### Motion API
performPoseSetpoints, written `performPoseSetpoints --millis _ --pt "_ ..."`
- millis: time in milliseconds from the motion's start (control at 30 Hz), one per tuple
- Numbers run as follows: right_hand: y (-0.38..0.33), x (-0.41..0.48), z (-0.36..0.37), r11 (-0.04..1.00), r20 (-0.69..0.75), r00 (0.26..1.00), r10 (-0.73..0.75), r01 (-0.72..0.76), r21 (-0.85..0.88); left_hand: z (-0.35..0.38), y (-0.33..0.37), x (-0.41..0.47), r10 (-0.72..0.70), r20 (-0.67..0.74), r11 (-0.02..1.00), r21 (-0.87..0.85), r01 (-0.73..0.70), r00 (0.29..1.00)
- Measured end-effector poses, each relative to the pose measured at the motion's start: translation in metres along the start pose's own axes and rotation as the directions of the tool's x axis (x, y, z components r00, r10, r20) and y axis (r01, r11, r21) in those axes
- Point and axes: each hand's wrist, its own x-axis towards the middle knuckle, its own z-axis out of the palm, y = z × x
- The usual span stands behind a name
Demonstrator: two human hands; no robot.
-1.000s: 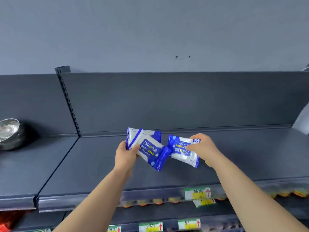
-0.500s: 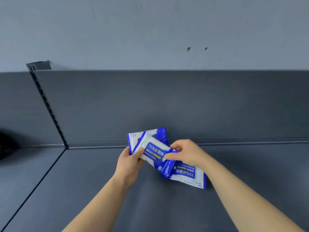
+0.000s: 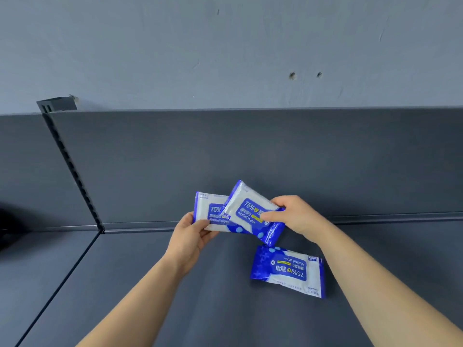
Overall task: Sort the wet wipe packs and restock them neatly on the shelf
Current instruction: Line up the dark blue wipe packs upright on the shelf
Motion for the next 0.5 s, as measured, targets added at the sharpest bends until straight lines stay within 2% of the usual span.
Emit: performPoseSetpoints --millis 167,233,300,400,500 --pt "-0.002 0.018 0.021 1.000 -0.011 1.000 -0.019 0.019 -0.019 0.012 -0.010 0.002 -0.019 0.090 1.000 -0.006 0.020 0.996" --pt "-0.001 0.022 0.027 0.999 -0.046 0.998 -0.041 0.040 -0.014 0.009 -0.015 0.005 0.074 0.089 0.956 0.276 -0.096 0.993" --pt "0.001 0.022 0.031 0.996 -0.052 0.996 -0.076 0.074 -0.051 0.006 -0.020 0.008 0.167 0.037 0.841 0.516 -0.162 0.985" --pt "0.006 0.016 0.022 0.984 -0.025 0.998 -0.064 0.059 -0.171 -0.001 -0.032 0.015 0.187 -0.037 0.768 0.629 -0.123 0.982" --pt "0.012 0.001 0.001 0.905 0.092 0.993 0.077 -0.031 -0.424 -0.008 -0.043 0.021 0.194 -0.054 0.739 0.665 -0.110 0.979"
